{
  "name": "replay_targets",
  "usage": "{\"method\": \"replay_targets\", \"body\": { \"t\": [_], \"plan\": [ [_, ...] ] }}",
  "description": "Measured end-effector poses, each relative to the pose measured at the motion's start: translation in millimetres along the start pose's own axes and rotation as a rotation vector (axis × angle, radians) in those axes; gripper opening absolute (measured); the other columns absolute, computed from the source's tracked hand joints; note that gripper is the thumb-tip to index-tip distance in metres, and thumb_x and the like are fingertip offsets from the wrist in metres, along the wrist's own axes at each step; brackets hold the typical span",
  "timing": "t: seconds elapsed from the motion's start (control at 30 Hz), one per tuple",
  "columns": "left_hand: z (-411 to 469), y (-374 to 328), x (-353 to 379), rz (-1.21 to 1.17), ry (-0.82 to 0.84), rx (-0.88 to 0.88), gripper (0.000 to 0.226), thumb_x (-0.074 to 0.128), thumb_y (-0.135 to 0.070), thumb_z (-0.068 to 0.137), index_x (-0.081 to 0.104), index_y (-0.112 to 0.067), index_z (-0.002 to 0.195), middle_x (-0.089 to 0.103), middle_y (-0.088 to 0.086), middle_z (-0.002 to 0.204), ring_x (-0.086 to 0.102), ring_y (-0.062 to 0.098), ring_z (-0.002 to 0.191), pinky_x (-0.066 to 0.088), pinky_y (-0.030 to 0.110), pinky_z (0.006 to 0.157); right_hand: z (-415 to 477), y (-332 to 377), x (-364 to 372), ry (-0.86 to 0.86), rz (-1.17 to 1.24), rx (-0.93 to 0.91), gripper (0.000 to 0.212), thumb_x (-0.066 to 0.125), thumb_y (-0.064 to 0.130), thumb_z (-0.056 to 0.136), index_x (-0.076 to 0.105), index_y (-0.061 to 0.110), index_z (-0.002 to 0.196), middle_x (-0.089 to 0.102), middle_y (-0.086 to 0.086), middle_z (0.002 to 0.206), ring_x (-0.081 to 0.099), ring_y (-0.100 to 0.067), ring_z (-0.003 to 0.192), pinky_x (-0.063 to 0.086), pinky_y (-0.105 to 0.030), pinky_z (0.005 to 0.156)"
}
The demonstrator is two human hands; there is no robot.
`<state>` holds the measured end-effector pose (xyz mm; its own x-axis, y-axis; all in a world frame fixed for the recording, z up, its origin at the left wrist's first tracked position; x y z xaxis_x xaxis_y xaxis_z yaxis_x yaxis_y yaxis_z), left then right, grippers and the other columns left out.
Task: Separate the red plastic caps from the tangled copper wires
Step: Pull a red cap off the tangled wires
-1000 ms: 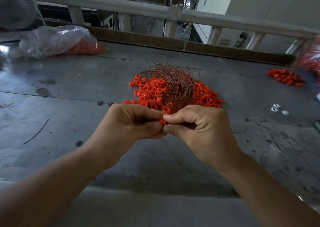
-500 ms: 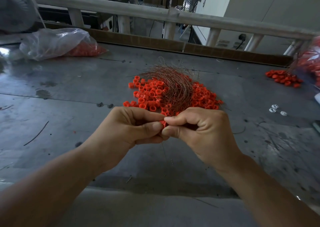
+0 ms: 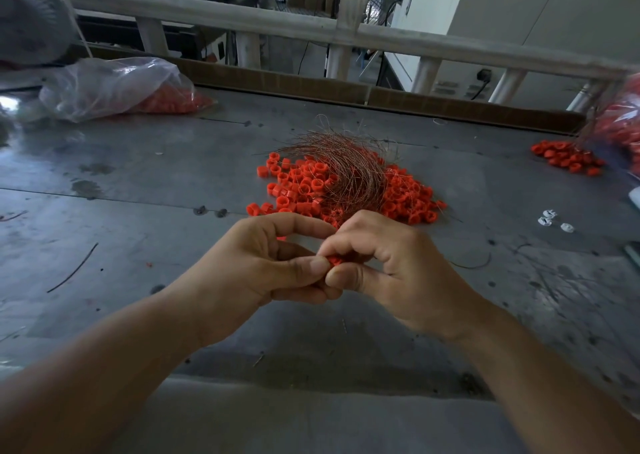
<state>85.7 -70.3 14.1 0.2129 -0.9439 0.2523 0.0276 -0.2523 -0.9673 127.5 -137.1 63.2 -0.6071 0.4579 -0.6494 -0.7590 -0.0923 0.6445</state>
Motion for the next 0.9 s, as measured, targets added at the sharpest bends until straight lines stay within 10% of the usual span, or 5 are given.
{"method": "replay_targets", "body": {
  "t": [0.37,0.9],
  "plan": [
    [-1.2,-7.9,10.2,0.288,0.028,0.161,0.065,0.08,-0.03,0.055,0.051,-0.032,0.112,0.071,0.001,0.073,0.068,0.011,0.064,0.053,0.02,0.062,-2.0,1.9,2.9,0.006,-0.094,-0.002,0.006,0.065,0.009,0.075,0.065,0.006,0.08,0.05,0.01,0.08,0.05,-0.003,0.072,0.045,-0.019,0.066],
    [0.1,-7.7,2.8,0.011,0.022,0.081,0.037,0.075,-0.021,0.059,0.073,-0.015,0.096,0.072,0.013,0.078,0.071,0.021,0.07,0.055,0.022,0.057,-4.6,-1.4,-17.2,-0.221,0.122,0.032,0.021,0.077,0.028,0.062,0.065,0.021,0.078,0.062,0.008,0.072,0.058,-0.004,0.07,0.046,-0.013,0.064]
  ]
}}
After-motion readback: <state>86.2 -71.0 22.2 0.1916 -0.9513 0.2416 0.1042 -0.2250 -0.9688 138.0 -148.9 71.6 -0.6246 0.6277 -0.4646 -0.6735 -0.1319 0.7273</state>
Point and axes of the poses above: each hand's wrist, its own z-axis towards the middle knuckle, its own x-axis out of the palm, y = z × x, the point moved 10 cm from there along z, towards the middle knuckle
